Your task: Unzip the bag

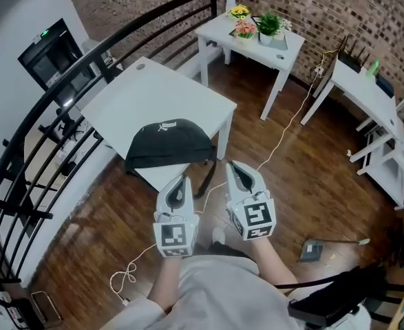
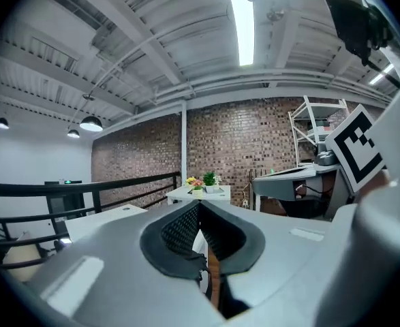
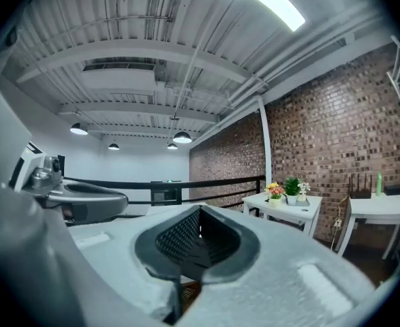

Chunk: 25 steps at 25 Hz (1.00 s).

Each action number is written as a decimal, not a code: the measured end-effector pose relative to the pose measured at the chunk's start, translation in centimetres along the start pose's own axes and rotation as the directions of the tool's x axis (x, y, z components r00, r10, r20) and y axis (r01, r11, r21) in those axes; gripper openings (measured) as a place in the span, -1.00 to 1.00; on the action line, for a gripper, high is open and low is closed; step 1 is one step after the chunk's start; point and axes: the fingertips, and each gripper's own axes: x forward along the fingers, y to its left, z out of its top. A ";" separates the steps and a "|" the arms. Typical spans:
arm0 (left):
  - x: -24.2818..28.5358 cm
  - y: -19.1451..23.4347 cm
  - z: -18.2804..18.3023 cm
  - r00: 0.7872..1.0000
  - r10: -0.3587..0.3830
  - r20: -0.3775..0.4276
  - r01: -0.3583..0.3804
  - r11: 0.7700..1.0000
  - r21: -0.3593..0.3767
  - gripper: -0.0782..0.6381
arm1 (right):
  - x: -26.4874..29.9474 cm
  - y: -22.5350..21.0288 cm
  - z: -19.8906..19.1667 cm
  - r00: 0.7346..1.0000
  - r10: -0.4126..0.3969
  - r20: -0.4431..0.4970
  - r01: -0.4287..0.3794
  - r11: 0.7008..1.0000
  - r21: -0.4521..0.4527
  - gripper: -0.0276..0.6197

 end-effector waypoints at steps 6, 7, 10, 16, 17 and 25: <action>4.4 1.4 -6.2 0.988 -0.046 -0.145 0.040 0.998 -0.044 -0.73 | 4.7 -1.2 -6.6 0.989 0.000 -0.146 -0.007 0.999 -0.047 -0.95; 5.0 1.5 -7.5 0.984 -0.063 -0.168 0.055 0.997 -0.048 -0.73 | 5.2 -1.4 -7.9 0.986 0.000 -0.169 -0.005 1.000 -0.027 -0.95; 6.9 1.8 -11.1 0.966 -0.115 -0.233 0.102 0.993 -0.067 -0.73 | 6.5 -1.4 -11.9 0.970 0.013 -0.243 -0.010 1.000 0.014 -0.95; 9.8 2.1 -17.2 0.923 -0.179 -0.339 0.154 0.983 -0.102 -0.73 | 9.4 -1.0 -21.7 0.912 0.051 -0.407 -0.047 0.999 0.020 -0.95; 10.1 2.1 -18.1 0.916 -0.186 -0.356 0.158 0.982 -0.106 -0.73 | 10.0 -0.9 -23.2 0.901 0.058 -0.429 -0.056 0.998 0.016 -0.95; 12.0 1.5 -22.8 0.872 -0.223 -0.436 0.187 0.974 -0.124 -0.73 | 14.2 -2.5 -33.0 0.819 0.031 -0.573 -0.079 0.995 -0.059 -0.58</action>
